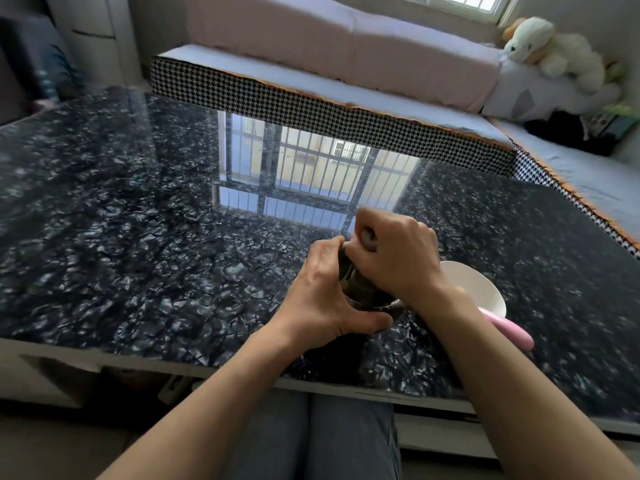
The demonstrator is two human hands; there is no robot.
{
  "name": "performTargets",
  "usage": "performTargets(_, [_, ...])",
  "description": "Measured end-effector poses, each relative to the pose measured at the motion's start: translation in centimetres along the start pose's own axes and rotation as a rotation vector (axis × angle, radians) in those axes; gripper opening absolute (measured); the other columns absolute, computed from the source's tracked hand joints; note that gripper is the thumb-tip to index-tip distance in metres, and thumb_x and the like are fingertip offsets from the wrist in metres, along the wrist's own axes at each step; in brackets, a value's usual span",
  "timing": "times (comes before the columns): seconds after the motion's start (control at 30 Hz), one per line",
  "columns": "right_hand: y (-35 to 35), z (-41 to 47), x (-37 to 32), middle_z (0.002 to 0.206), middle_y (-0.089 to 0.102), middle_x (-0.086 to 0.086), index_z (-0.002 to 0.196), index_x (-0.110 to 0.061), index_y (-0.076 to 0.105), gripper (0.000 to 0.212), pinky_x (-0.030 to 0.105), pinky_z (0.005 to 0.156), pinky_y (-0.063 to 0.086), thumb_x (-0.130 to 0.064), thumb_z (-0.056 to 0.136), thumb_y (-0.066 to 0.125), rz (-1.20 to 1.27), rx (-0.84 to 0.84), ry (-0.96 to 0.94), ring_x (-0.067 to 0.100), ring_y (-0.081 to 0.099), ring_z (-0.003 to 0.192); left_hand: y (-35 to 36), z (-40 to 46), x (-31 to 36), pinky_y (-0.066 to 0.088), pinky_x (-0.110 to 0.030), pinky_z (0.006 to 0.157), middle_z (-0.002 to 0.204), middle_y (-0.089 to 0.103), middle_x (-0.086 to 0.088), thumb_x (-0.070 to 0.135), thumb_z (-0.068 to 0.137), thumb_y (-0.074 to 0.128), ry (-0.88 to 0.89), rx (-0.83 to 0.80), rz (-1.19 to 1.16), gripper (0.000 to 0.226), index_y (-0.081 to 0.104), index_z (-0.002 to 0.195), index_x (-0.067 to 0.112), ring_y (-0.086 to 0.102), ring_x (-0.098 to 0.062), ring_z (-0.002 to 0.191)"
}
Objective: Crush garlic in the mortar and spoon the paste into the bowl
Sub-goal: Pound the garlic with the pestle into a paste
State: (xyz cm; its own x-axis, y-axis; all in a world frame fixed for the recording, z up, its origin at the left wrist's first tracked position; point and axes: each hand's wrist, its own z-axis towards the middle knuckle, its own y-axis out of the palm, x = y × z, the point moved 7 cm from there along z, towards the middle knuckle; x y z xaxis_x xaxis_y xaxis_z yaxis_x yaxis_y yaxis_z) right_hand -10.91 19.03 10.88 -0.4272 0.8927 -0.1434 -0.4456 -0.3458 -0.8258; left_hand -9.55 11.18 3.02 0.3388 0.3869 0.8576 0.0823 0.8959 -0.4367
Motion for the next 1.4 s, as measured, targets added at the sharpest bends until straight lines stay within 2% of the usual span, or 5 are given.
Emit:
performTargets(0.17, [-3.9,1.4,0.8,0.056,0.044,-0.006,0.066,-0.02,0.048,0.016,0.021,0.05,0.025,-0.018,0.074,0.061,0.131,0.225,0.081,0.014,0.04,0.048,0.0,0.1,-0.2,0.034,-0.027,0.105,0.132,0.035,0.001,0.044,0.049,0.085,-0.014,-0.007,0.038,0.116,0.023,0.141,0.01,0.038,-0.01,0.12])
performTargets(0.37, [0.9,-0.1,0.3,0.059,0.044,-0.007,0.066,-0.02,0.043,0.02,0.028,0.054,0.027,-0.021,0.075,0.061,0.032,-0.02,0.036,0.022,0.042,0.053,0.0,0.1,0.1,0.042,-0.03,0.097,0.121,0.039,0.004,0.051,0.043,0.08,-0.008,0.0,0.006,0.105,0.033,0.133,0.02,0.045,-0.009,0.11])
performTargets(0.6, [-3.1,0.8,0.4,0.055,0.046,-0.005,0.067,-0.013,0.053,0.011,0.018,0.047,0.026,-0.016,0.073,0.061,0.082,0.199,0.037,0.017,0.042,0.046,0.1,0.0,-0.3,0.037,-0.032,0.104,0.133,0.035,-0.001,0.045,0.049,0.085,-0.022,-0.013,0.027,0.117,0.022,0.142,0.009,0.04,-0.014,0.121])
performTargets(1.17, [0.9,-0.3,0.2,0.056,0.047,-0.004,0.066,-0.015,0.047,0.016,0.026,0.051,0.026,-0.021,0.075,0.06,0.012,-0.027,0.009,0.023,0.042,0.049,0.1,0.0,0.1,0.039,-0.03,0.101,0.126,0.037,0.002,0.038,0.051,0.086,0.003,0.005,0.006,0.104,0.031,0.136,0.015,0.04,-0.011,0.116])
performTargets(1.4, [-2.7,0.8,1.0,0.055,0.046,-0.004,0.067,-0.017,0.05,0.015,0.019,0.05,0.029,-0.015,0.076,0.062,0.158,0.186,0.101,0.014,0.041,0.047,0.2,0.0,-0.1,0.033,-0.031,0.107,0.132,0.035,-0.002,0.044,0.05,0.085,0.0,0.005,0.034,0.116,0.023,0.141,0.009,0.037,-0.013,0.123])
